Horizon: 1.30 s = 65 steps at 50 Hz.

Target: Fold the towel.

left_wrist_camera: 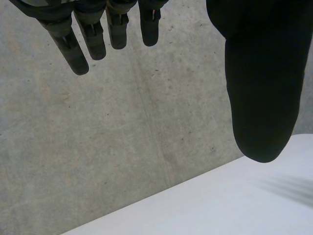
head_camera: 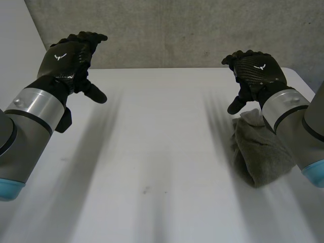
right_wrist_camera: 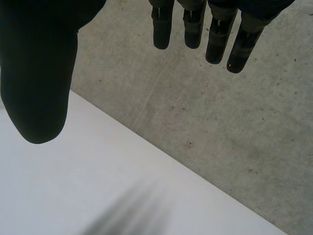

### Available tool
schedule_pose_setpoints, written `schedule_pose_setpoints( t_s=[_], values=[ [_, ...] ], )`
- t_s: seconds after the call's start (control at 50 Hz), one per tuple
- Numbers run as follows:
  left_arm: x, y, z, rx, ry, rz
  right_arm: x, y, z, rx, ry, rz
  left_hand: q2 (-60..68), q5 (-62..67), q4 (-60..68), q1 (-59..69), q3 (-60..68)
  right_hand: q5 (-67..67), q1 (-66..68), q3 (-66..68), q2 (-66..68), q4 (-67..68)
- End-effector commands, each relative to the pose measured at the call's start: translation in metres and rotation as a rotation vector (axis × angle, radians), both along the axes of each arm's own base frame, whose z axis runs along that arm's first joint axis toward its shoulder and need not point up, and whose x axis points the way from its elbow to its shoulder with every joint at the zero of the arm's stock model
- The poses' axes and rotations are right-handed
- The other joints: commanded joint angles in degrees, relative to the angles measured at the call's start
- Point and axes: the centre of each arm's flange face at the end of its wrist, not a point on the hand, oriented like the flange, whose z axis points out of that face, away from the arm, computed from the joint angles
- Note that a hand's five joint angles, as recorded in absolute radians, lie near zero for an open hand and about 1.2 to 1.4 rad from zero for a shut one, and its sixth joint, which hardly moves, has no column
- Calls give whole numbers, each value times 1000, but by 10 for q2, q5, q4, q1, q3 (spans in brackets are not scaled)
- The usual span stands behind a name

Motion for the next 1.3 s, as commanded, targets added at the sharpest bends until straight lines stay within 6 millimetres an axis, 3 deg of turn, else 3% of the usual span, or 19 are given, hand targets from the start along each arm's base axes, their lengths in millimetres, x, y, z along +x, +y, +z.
schedule_pose_setpoints(
  t_s=[0.02, 0.24, 0.38, 0.5, 0.62, 0.68, 0.74, 0.78, 0.8, 0.88, 0.96, 1.0, 1.04, 1.06, 1.1, 1.14, 1.16, 1.22, 1.3],
  values=[
    [0, 0, -1, -3, 1, 0, 0, 0, -1, -1, 1, 0, 6, -10, 5, 3, 6, -26, -17, -18, -26, -33],
    [0, 0, -2, 0, 0, 0, 2, -9, -9, 1, 69, -2, 6, -10, 5, 3, 6, -26, -17, -18, -26, -33],
    [0, 0, -3, 3, -1, -2, -11, -6, -45, 96, 412, -21, 6, -10, 5, 3, 6, -26, -17, -18, -26, -33],
    [-1, -1, -6, 12, -5, -2, -27, -15, -62, 143, 465, -83, 6, -10, 5, 3, 6, -26, -17, -18, -26, -33],
    [-2, -3, -10, 24, -10, -2, -50, -41, -110, 218, 498, -137, 6, -10, 5, 3, 6, -26, -17, -18, -26, -33],
    [-2, -3, -11, 27, -11, -2, -53, -47, -117, 220, 514, -144, 6, -10, 5, 3, 6, -26, -17, -18, -26, -33],
    [-2, -3, -12, 30, -12, -2, -57, -54, -123, 216, 544, -153, 6, -10, 5, 3, 6, 128, 137, 136, 128, 121],
    [-2, -2, -12, 29, -12, -3, -56, -58, -120, 199, 537, -144, 6, -10, 5, 3, 6, 367, 376, 376, 367, 360],
    [-2, -2, -12, 29, -12, -3, -56, -58, -120, 199, 537, -144, 6, -10, 5, 3, 6, 369, 377, 377, 369, 362],
    [-2, -2, -12, 29, -12, -3, -51, -59, -115, 177, 522, -112, 6, -10, 5, 3, 6, 674, 682, 682, 674, 667],
    [-2, -3, -12, 29, -12, -2, -46, -57, -107, 155, 504, -90, 6, -10, 5, 3, 6, 674, 683, 682, 674, 667],
    [-2, -2, -11, 25, -12, -3, -42, -53, -100, 134, 496, -75, 6, -10, 5, 3, 6, 674, 683, 682, 674, 667],
    [-2, -3, -11, 26, -11, -2, -12, -31, -75, 49, 448, 6, 6, -10, 5, 3, 6, 674, 683, 682, 674, 667],
    [-2, -3, -11, 26, -11, -2, -12, -31, -75, 48, 448, 7, 6, -10, 5, 3, 6, 674, 683, 682, 674, 667],
    [-1, -2, -10, 23, -9, -2, 23, 1, -53, -22, 367, 126, 6, -10, 5, 3, 6, 674, 683, 682, 674, 667],
    [-2, -2, -9, 20, -8, -2, 36, 16, -46, -36, 332, 189, 6, -10, 5, 3, 6, 674, 683, 682, 674, 667],
    [-2, -2, -9, 20, -8, -2, 50, 32, -46, -31, 309, 262, 6, -10, 5, 3, 6, 674, 683, 682, 674, 667],
    [-2, -1, -7, 16, -6, -2, 59, 46, -49, -18, 298, 324, 6, -10, 5, 3, 6, 674, 683, 682, 674, 667],
    [-1, -2, -7, 15, -6, 0, 83, 94, -65, 18, 311, 493, 5, -11, 4, 1, 4, 674, 683, 682, 674, 667]
  ],
)
